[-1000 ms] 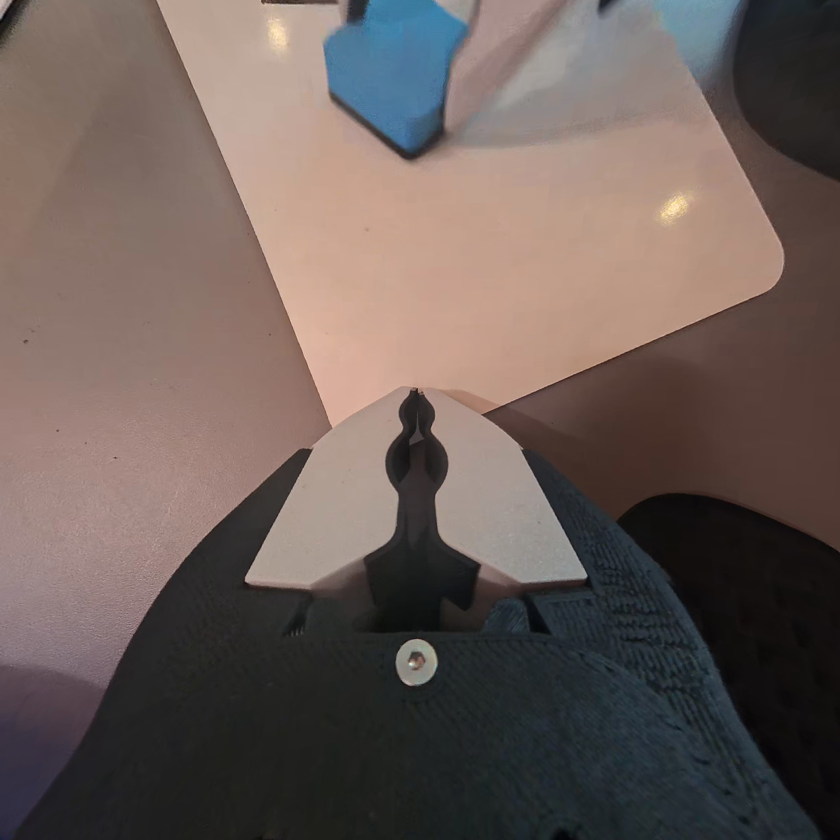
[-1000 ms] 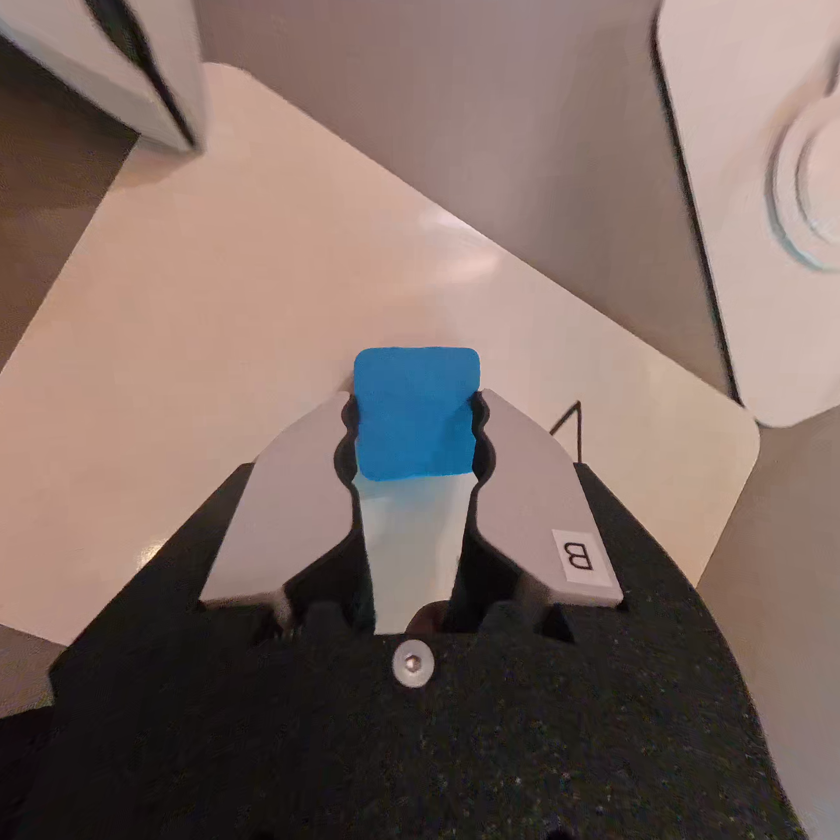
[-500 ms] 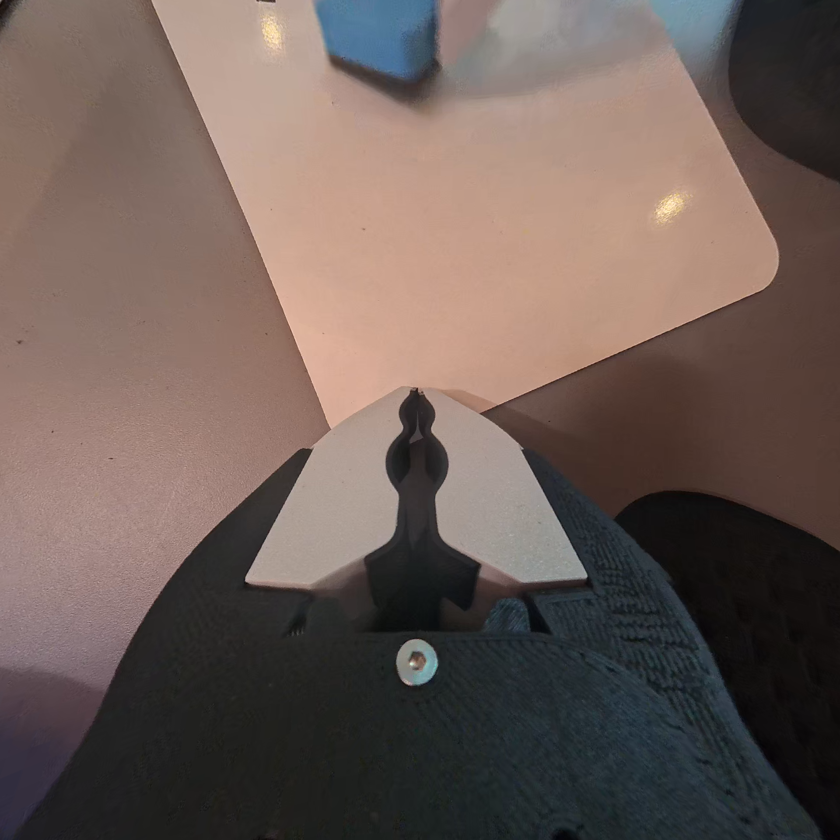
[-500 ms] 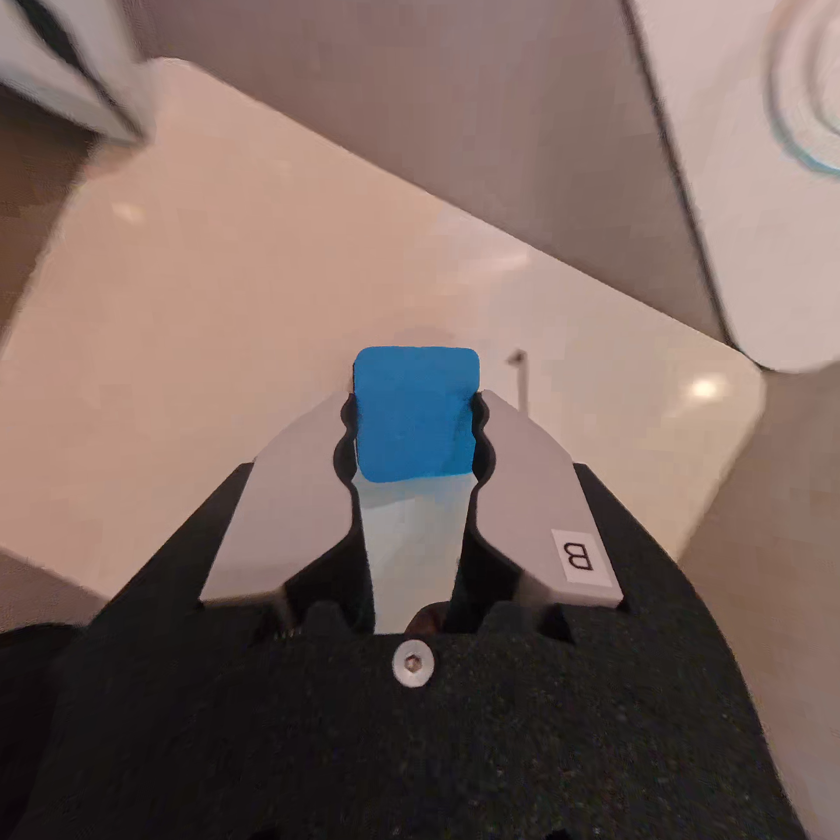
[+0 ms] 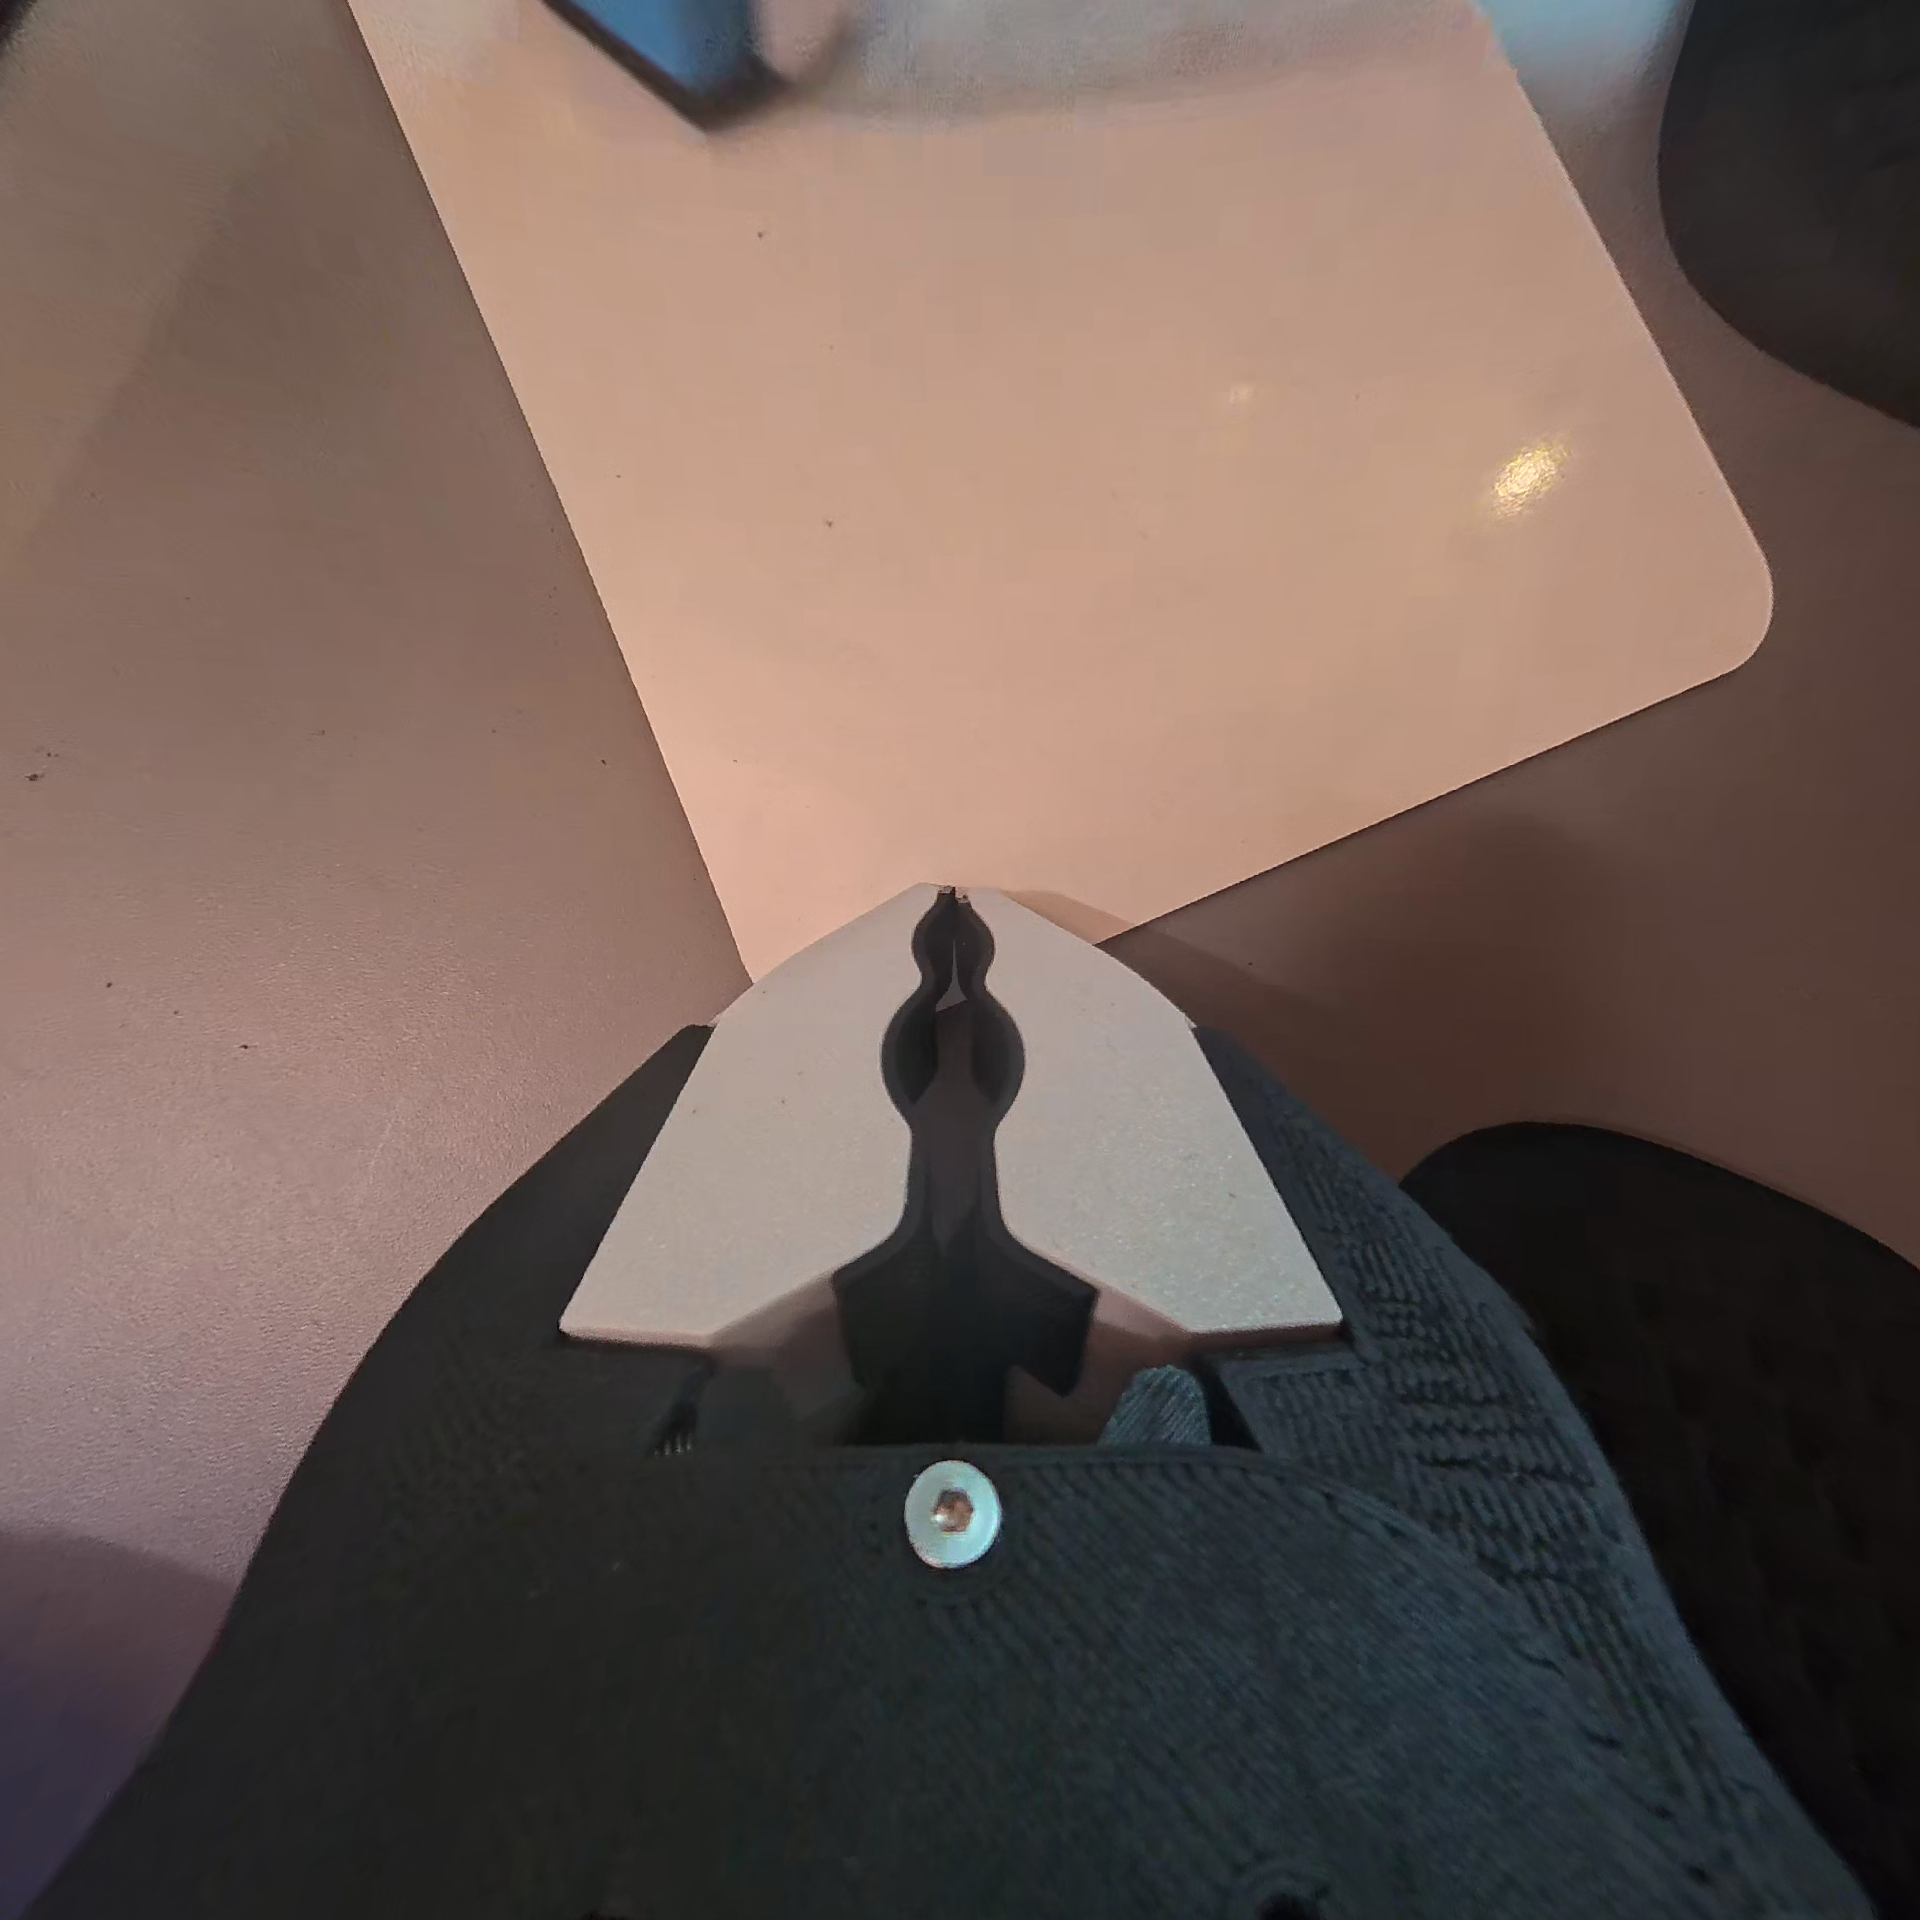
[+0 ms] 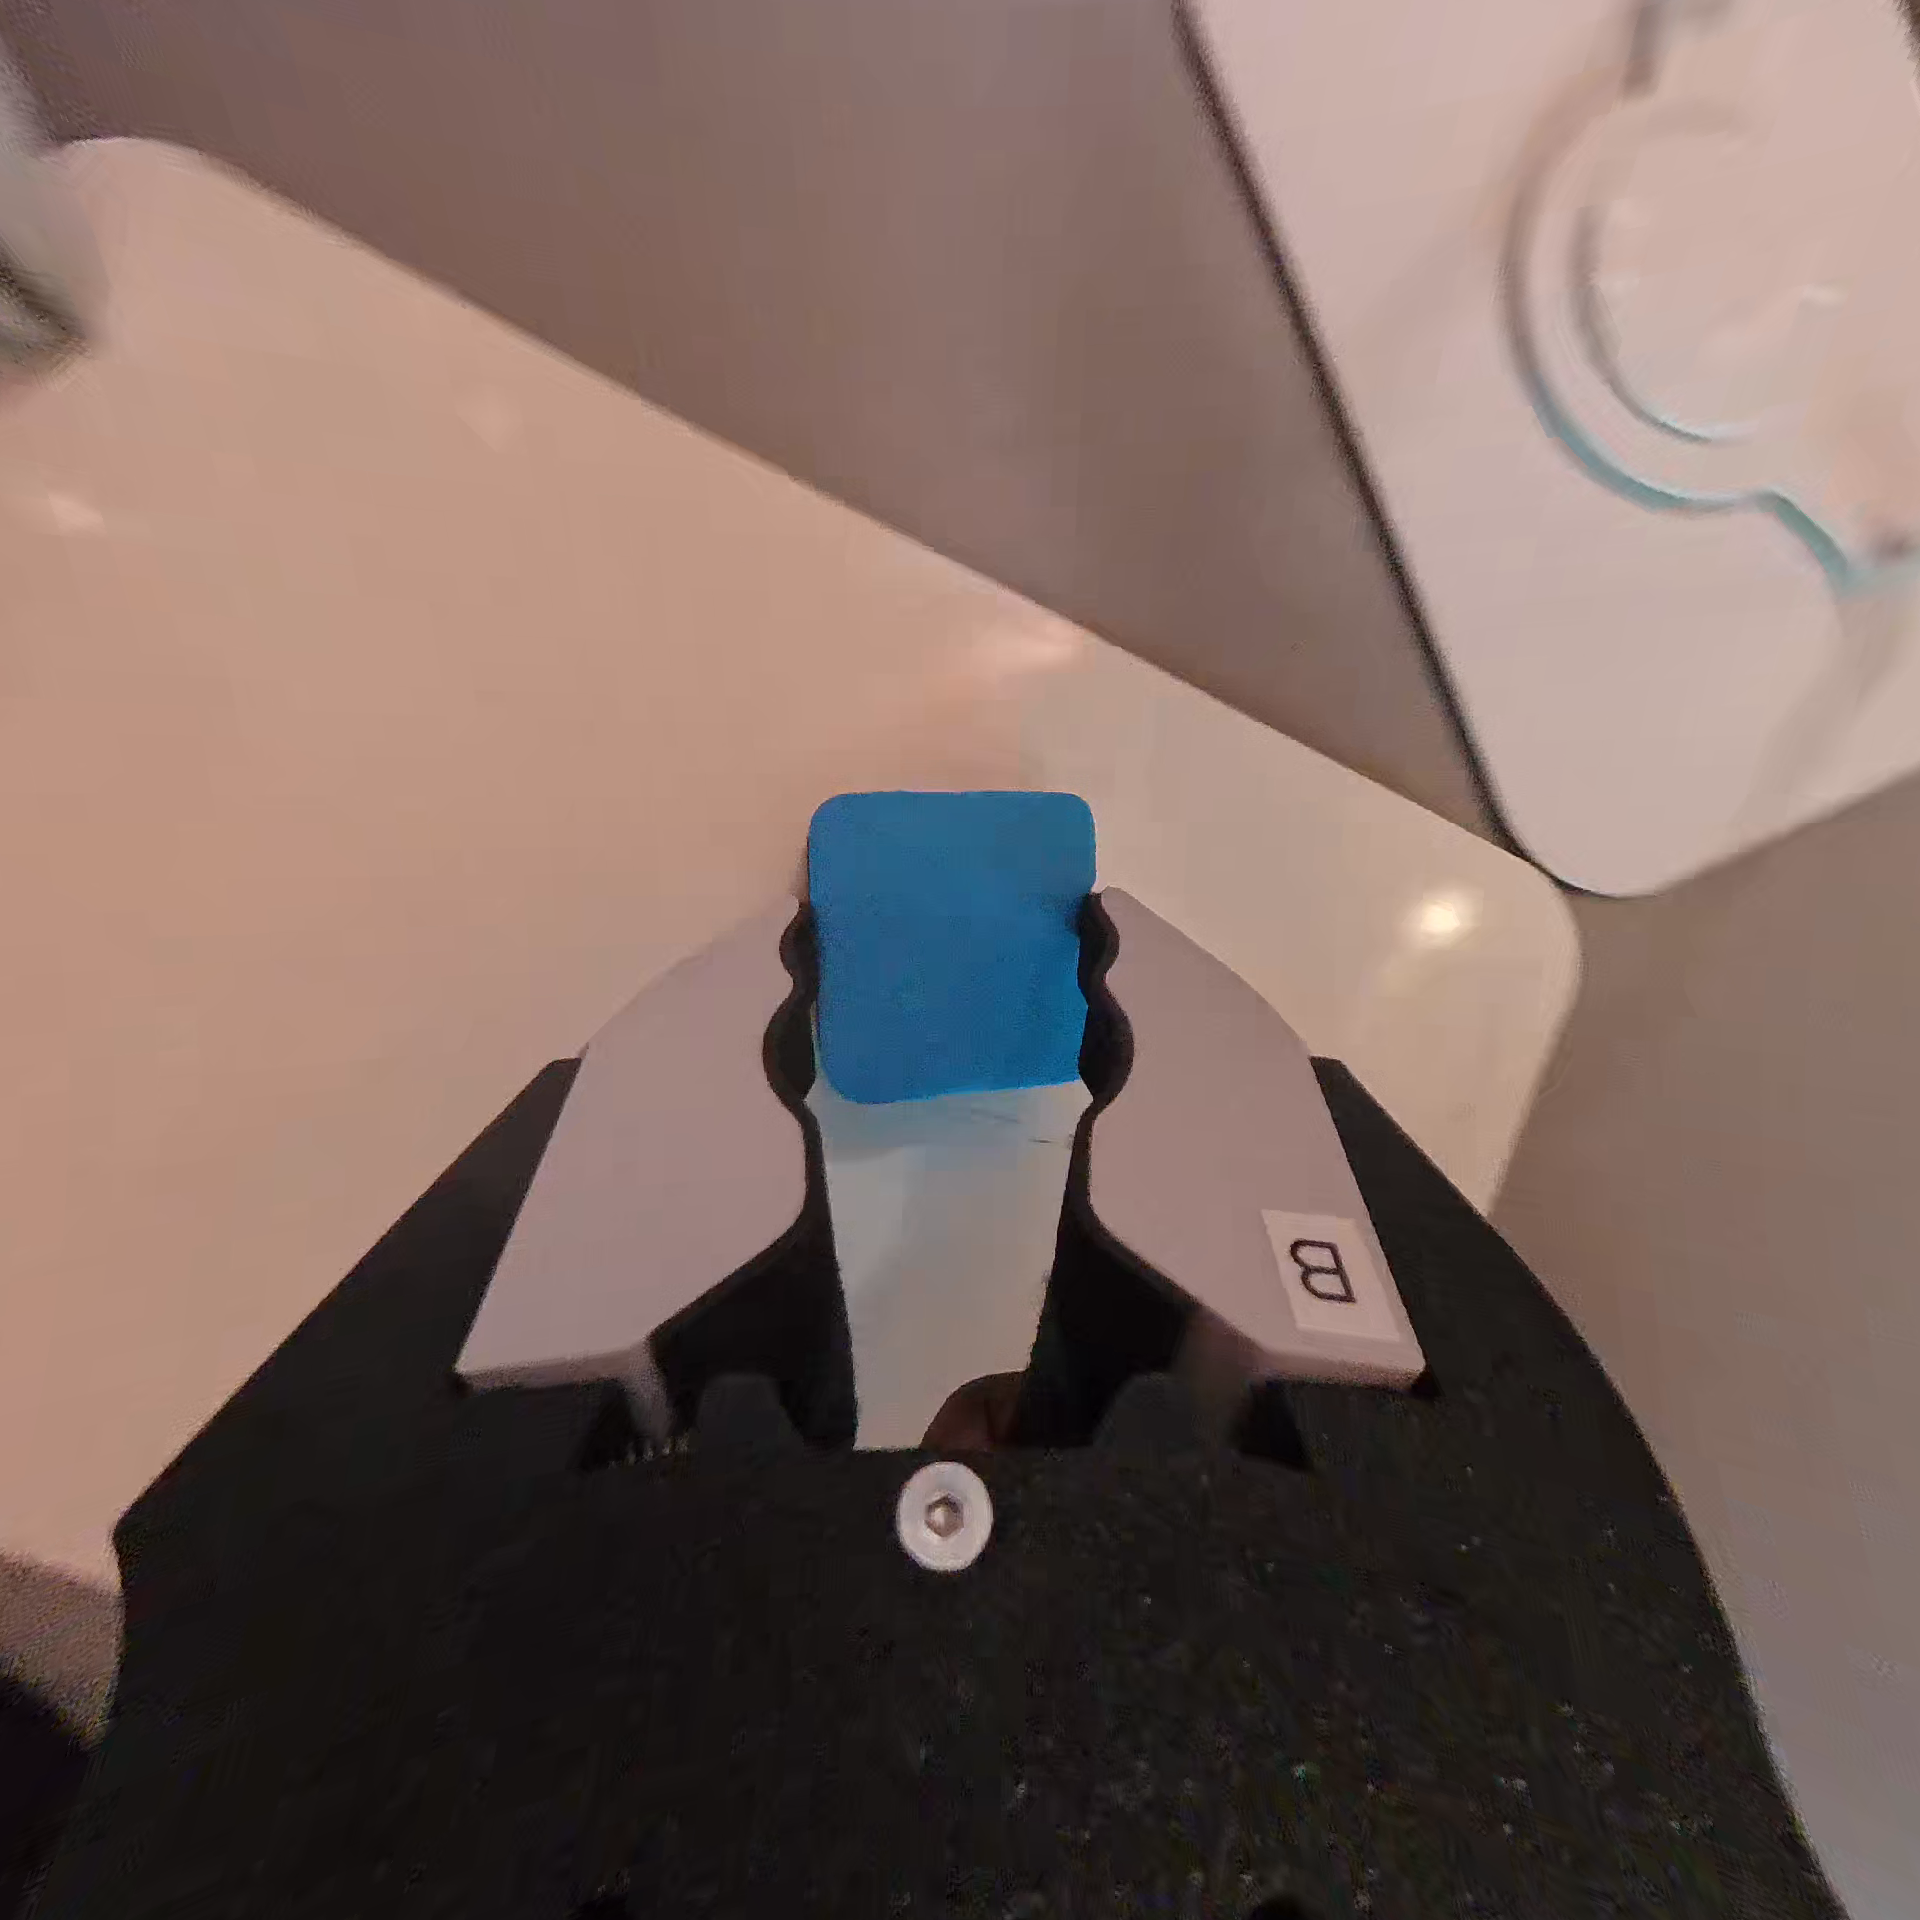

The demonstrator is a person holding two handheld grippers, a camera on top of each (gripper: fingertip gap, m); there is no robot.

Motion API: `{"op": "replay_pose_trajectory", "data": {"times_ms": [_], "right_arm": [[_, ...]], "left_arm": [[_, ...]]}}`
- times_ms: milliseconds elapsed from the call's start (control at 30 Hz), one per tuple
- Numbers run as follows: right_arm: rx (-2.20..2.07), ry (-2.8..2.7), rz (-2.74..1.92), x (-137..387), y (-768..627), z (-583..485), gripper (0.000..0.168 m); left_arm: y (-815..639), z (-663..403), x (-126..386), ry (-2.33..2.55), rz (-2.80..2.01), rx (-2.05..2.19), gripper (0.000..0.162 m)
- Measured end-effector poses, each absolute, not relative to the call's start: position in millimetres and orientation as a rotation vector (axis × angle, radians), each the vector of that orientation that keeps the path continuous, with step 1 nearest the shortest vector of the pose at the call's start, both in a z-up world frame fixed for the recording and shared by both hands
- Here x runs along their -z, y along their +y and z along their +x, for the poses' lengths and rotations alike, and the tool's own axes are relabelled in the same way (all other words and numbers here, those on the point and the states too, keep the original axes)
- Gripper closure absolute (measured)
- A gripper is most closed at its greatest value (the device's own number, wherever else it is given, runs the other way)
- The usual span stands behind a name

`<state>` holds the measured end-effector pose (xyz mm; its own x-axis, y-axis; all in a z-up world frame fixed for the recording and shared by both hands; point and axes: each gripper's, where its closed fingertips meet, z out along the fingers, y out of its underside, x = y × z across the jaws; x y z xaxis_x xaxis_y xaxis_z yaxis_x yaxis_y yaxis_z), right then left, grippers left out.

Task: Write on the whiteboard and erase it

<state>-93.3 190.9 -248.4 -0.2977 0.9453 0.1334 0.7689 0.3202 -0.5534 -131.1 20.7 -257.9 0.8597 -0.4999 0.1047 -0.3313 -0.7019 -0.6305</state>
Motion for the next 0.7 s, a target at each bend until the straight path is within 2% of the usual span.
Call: {"op": "replay_pose_trajectory", "data": {"times_ms": [67,233,400,533,700], "right_arm": [[-0.619,-2.249,-1.47,246.7,170.7,-75.2,0.119],[-0.455,-1.833,-1.817,248.6,267.9,-55.8,0.119],[-0.628,-2.149,-1.54,247.1,176.2,-58.5,0.119],[-0.402,-1.865,-1.773,250.3,263.9,-52.2,0.119],[-0.809,-2.145,-1.517,245.9,115.4,-83.6,0.119]], "left_arm": [[20.7,-131.4,258.0,0.597,-2.408,0.364,0.161],[20.3,-130.9,258.3,0.602,-2.412,0.345,0.16],[21.1,-131.5,258.4,0.589,-2.416,0.357,0.16],[21.0,-131.5,258.6,0.595,-2.415,0.344,0.16],[20.6,-131.2,258.2,0.585,-2.416,0.36,0.161]]}}
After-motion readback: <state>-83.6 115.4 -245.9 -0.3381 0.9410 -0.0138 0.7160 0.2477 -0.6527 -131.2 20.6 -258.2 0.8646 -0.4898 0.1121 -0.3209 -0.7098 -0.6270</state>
